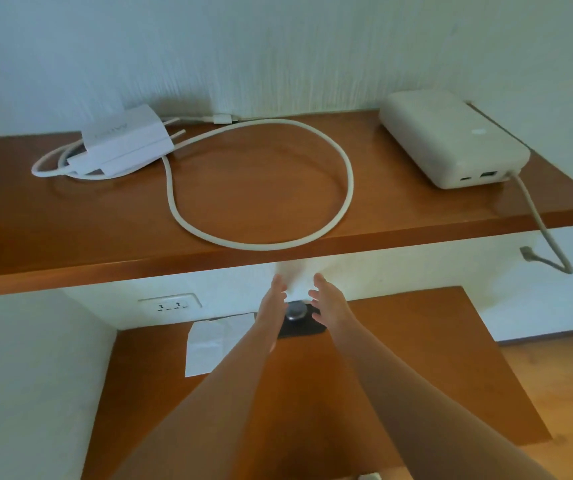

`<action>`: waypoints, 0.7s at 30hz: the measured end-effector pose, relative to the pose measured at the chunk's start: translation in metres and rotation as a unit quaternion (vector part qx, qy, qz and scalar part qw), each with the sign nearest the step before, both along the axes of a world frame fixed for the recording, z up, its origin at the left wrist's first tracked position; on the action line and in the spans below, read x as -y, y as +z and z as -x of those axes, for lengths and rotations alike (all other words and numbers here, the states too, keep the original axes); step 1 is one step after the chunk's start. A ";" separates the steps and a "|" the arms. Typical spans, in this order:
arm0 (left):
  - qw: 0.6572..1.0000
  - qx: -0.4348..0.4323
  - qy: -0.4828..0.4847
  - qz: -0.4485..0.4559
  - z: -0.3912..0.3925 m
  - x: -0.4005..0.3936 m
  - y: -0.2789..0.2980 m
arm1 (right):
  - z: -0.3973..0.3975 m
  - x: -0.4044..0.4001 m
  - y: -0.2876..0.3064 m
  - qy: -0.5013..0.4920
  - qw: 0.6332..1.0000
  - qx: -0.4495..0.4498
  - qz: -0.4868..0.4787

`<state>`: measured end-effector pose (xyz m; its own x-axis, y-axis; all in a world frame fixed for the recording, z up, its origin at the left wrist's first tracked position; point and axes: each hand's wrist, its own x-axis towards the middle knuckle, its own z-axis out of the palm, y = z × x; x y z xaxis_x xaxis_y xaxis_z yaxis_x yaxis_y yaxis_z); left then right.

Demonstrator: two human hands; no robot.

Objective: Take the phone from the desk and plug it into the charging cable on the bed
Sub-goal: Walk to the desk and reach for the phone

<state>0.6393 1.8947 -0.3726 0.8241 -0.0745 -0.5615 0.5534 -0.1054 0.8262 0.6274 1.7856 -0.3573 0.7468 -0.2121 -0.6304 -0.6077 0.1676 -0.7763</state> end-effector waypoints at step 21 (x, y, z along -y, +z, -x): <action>0.996 -0.041 0.081 -0.019 0.046 -0.011 -0.048 | 0.047 0.030 -0.041 0.057 0.998 -0.016 -0.015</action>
